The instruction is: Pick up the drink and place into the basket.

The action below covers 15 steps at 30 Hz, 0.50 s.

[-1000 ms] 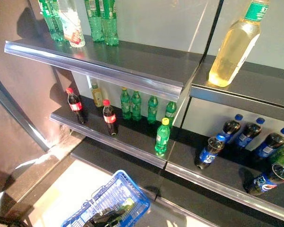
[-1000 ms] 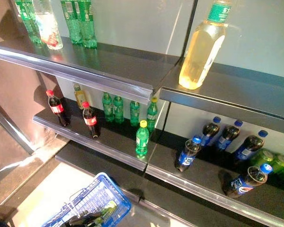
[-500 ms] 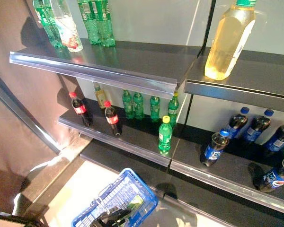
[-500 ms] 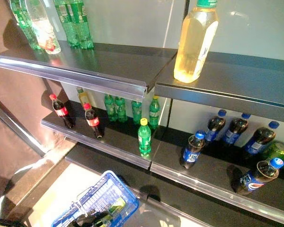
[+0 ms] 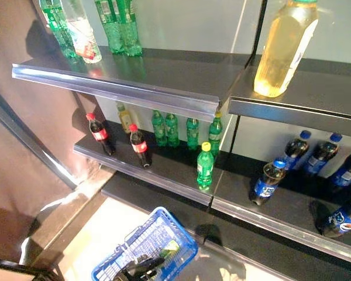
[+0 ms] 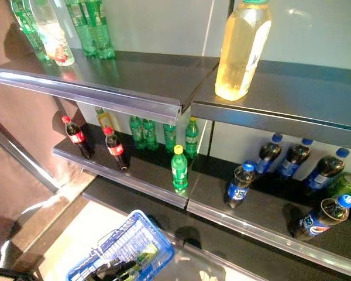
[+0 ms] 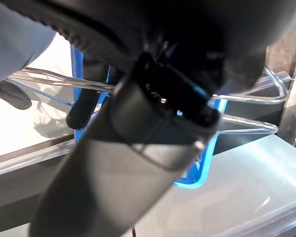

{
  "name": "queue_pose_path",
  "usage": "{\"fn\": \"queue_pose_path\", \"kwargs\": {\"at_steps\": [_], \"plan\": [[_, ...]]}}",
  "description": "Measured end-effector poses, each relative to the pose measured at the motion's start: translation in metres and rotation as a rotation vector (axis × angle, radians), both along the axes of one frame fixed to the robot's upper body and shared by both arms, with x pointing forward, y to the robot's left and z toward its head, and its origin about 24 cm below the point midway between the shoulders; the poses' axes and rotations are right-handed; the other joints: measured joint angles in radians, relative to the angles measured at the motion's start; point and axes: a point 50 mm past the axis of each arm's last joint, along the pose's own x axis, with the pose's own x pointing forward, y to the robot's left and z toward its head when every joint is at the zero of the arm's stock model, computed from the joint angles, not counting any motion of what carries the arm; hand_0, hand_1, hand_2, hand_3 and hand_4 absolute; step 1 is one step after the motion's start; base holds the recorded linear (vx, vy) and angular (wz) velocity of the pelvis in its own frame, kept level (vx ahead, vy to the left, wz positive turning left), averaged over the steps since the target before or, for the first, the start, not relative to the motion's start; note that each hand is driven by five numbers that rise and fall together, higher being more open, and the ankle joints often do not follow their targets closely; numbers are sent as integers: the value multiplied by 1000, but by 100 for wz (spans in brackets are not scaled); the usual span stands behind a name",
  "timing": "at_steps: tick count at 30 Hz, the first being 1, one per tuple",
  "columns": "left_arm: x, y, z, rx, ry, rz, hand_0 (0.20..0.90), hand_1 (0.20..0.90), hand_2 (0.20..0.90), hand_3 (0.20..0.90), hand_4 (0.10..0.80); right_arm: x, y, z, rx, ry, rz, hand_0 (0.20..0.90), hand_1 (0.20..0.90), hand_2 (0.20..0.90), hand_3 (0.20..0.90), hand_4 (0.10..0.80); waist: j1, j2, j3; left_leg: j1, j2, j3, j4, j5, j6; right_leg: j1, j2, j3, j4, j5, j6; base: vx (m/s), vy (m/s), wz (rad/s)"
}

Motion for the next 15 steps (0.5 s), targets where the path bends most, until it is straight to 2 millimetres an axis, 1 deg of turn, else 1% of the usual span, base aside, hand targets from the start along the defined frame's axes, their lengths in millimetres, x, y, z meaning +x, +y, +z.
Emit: {"fn": "queue_pose_path", "kwargs": {"at_steps": [1, 2, 3, 4, 5, 6, 7, 8, 9, 10, 11, 12, 13, 14, 15], "plan": [[1, -5, 0, -11, -13, -7, 300, 300, 300, 200, 100, 1, -6, 2, -15, -3, -1, 900, 900, 900, 900, 800, 1, 19, 12, -8, 0, -2, 0, 2, 2, -8, 0, 0, 0, 1, 0, -118, 92, 4], [2, -6, 0, -14, -17, -7, 300, 300, 300, 200, 100, 1, -7, 3, -18, -3, 0, 900, 900, 900, 900, 800, 1, 22, 15, -8, 0, -2, 0, 2, 2, -8, 0, 0, 0, 1, 0, -183, 181, -2], [4, -11, 0, -22, -25, -7, 300, 300, 300, 200, 100, 4, -10, 5, -29, -11, -3, 900, 900, 900, 900, 800, 1, 33, 26, -8, -2, -4, 1, 11, 7, -10, -2, 3, 0, 2, -1, -143, 165, -4], [5, -11, 0, -21, -30, -11, 300, 300, 300, 200, 100, 4, -10, 5, -30, -12, -6, 900, 900, 900, 900, 800, 0, 32, 29, -9, -7, -6, 3, 20, 15, -11, -5, 4, 0, 1, -1, -164, 294, -5], [8, -11, 1, -18, -40, -19, 300, 300, 300, 200, 100, 5, -10, 5, -29, -16, -9, 900, 900, 900, 900, 800, 1, 22, 35, -11, -19, -22, 5, 44, 29, -12, -19, 5, -1, -4, 1, -108, 321, -5], [13, -12, 2, -20, -56, -27, 300, 300, 300, 200, 100, 6, -11, 5, -30, -20, -15, 900, 900, 900, 900, 800, 0, 8, 44, -11, -32, -30, 6, 55, 41, -12, -31, 8, -1, 0, -6, -127, 409, -7], [15, -13, 3, -26, -64, -40, 300, 300, 300, 200, 100, 7, -13, 6, -36, -25, -20, 900, 900, 900, 900, 800, -2, 3, 48, -13, -45, -37, 17, 56, 43, -10, -47, 9, -1, 1, -4, -100, 326, -10], [15, -14, 3, -31, -64, -53, 300, 300, 300, 200, 100, 7, -16, 7, -45, -26, -20, 900, 900, 900, 900, 800, -8, 3, 47, -12, -55, -41, 19, 52, 39, -10, -58, 11, 0, 2, 2, -100, 282, -3], [15, -15, 3, -48, -71, -64, 300, 300, 300, 200, 100, 8, -20, 10, -59, -37, -17, 900, 900, 900, 900, 800, -24, 9, 43, -11, -61, -39, 18, 25, 25, -9, -64, 9, 5, 6, 16, -63, 162, 0], [15, -15, 3, -48, -71, -64, 300, 300, 300, 200, 100, 8, -20, 10, -59, -37, -17, 900, 900, 900, 900, 800, -24, 9, 43, -11, -61, -39, 18, 25, 25, -9, -64, 9, 5, 6, 16, -32, 83, 13], [14, -16, 3, -61, -74, -70, 300, 300, 300, 200, 100, 9, -22, 11, -65, -46, -15, 900, 900, 900, 900, 800, -31, 20, 37, -4, -69, -38, 3, -19, 26, -9, -66, 9, 10, 9, 37, -52, 139, 8], [16, -14, 4, -58, -77, -72, 300, 300, 300, 200, 100, 9, -21, 10, -59, -44, -15, 900, 900, 900, 900, 800, -30, 17, 39, -3, -72, -37, 3, -20, 28, -11, -70, 11, 12, 8, 39, -62, 183, 8], [22, -11, 6, -49, -91, -77, 300, 300, 300, 200, 100, 8, -15, 7, -41, -40, -17, 900, 900, 900, 900, 800, -33, -16, 52, -1, -81, -36, 3, -23, 30, -13, -78, 11, 21, 10, 40, -107, 346, -15], [29, -8, 9, -37, -108, -96, 300, 300, 300, 200, 100, 14, -5, 4, -16, -64, -15, 900, 900, 900, 900, 800, -31, -43, 65, 0, -90, -36, 2, -28, 38, -31, -87, 9, 55, 9, 42, -87, 283, -23], [30, -5, 9, -30, -104, -97, 300, 300, 300, 200, 100, 19, 2, 2, 1, -78, -14, 900, 900, 900, 900, 800, -29, -59, 76, 8, -95, -39, 2, -29, 43, -41, -91, 10, 75, 9, 42, -133, 344, -55]]}}
